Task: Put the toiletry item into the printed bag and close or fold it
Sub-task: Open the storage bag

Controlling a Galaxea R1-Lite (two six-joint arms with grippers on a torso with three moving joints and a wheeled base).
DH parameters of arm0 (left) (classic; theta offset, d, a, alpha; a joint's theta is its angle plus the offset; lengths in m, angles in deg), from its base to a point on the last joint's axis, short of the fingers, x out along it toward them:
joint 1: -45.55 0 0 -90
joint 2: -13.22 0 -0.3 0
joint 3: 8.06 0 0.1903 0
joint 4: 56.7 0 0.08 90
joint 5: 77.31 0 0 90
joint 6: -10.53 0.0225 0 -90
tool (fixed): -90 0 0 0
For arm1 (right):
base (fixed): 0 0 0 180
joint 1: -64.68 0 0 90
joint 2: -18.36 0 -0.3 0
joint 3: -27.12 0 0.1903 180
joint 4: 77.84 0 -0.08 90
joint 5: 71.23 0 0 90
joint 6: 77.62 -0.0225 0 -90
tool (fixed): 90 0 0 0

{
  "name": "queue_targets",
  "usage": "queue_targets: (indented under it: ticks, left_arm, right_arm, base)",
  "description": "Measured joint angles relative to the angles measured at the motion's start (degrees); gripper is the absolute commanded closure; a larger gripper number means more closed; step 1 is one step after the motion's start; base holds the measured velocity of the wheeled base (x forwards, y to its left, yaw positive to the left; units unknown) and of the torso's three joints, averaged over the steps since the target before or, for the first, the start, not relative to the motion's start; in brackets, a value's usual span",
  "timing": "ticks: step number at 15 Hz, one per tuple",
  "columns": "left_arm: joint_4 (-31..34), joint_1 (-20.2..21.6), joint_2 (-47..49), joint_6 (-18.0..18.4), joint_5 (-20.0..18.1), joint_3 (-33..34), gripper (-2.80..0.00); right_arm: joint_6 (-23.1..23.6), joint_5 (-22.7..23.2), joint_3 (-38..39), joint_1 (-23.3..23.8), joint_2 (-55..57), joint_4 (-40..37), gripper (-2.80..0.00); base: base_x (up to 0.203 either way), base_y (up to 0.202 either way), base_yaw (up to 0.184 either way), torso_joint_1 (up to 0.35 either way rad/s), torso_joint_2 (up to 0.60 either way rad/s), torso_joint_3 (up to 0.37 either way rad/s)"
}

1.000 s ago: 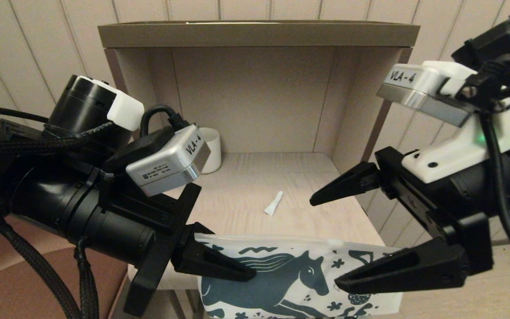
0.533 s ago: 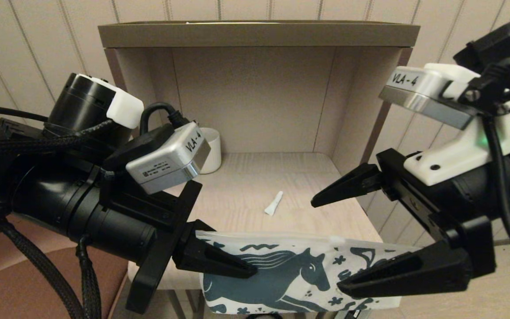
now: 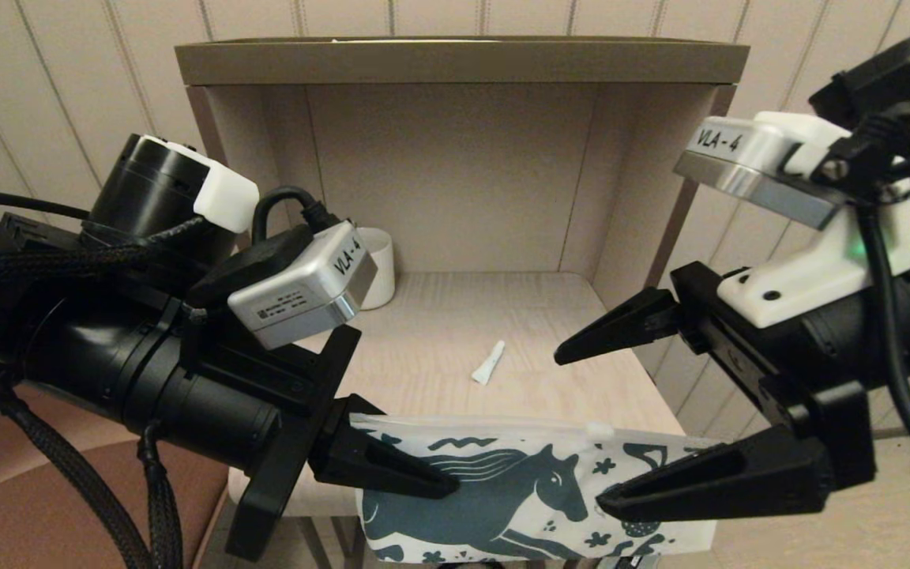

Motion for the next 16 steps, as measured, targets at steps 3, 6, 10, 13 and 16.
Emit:
queue_targets:
  ticks: [3, 6, 10, 13, 16]
  left_arm:
    - [0.00, 0.00, 0.07, 0.08, 0.04, 0.00, 0.00]
    - [-0.02, 0.00, 0.09, 0.09, 0.01, 0.06, 0.00]
    - [-0.07, 0.00, 0.09, 0.10, 0.01, 0.16, 0.00]
    - [-0.02, 0.00, 0.09, 0.11, 0.03, 0.16, 0.00]
    - [-0.05, 0.00, 0.16, 0.09, 0.06, 0.16, 0.00]
  right_arm:
    - [0.08, -0.60, 0.05, -0.07, 0.10, 0.00, -2.80]
    - [0.17, -1.76, 0.33, -0.13, -0.04, 0.41, -2.80]
    - [0.16, -1.96, 0.55, -0.17, -0.09, 1.72, 0.00]
    - [0.12, -2.01, 0.75, -0.31, -0.09, 1.82, 0.00]
    - [0.21, -1.95, 1.04, -0.85, -0.17, 1.73, 0.00]
  base:
    - [0.000, 0.000, 0.000, 0.000, 0.00, 0.000]
    - [0.000, 0.000, 0.000, 0.000, 0.00, 0.000]
    - [0.000, 0.000, 0.000, 0.000, 0.00, 0.000]
    - [0.000, 0.000, 0.000, 0.000, 0.00, 0.000]
    - [0.000, 0.000, 0.000, 0.000, 0.00, 0.000]
